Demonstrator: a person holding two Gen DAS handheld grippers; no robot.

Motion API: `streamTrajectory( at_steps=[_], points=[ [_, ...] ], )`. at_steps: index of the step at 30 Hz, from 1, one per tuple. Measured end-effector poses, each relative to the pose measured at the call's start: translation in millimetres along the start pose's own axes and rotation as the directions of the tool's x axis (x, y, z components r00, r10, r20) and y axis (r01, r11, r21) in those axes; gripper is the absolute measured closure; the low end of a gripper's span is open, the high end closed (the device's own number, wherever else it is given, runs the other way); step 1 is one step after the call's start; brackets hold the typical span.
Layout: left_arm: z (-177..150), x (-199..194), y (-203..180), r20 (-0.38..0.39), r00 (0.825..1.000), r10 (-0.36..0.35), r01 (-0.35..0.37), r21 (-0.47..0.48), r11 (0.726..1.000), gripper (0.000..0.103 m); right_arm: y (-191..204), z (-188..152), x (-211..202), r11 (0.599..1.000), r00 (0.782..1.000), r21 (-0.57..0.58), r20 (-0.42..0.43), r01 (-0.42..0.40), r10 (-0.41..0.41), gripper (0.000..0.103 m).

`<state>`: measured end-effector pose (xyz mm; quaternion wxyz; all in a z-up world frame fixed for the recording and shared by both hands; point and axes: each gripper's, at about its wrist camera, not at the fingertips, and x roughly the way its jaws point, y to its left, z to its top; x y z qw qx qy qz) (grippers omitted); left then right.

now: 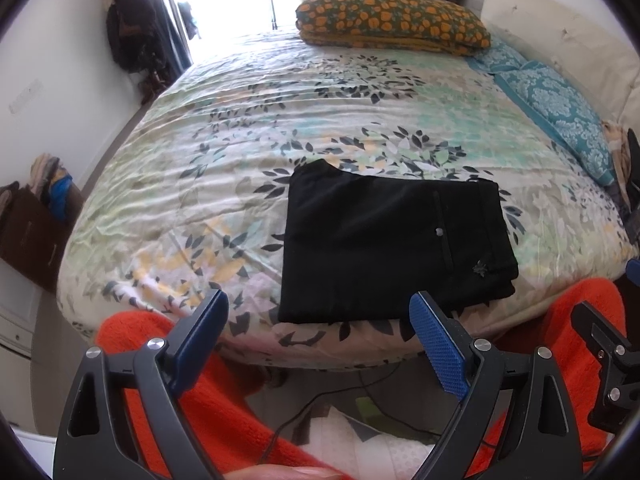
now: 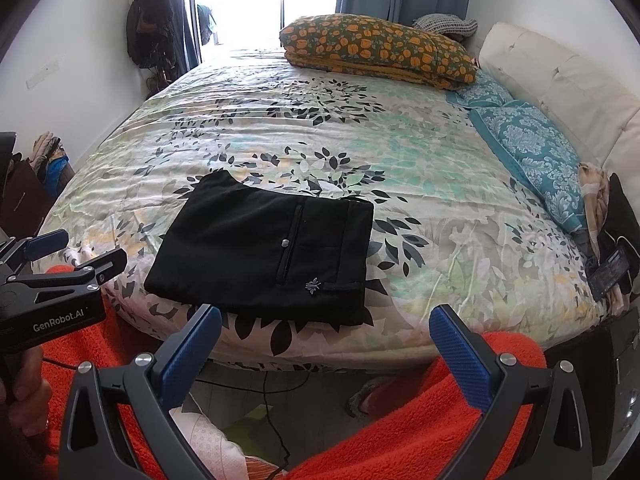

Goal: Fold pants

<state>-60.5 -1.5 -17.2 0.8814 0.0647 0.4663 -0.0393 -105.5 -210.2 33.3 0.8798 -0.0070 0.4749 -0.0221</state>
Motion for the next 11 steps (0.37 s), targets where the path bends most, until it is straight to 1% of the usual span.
streamTrajectory(
  at_steps=[11],
  points=[
    [-2.3,-0.9,0.0,-0.004,1.0,0.005,-0.005,-0.016,1.0,0.01,-2.1,-1.5,1.2,1.0,1.0,0.006,-0.006,0.0,0.0,0.0]
  ],
)
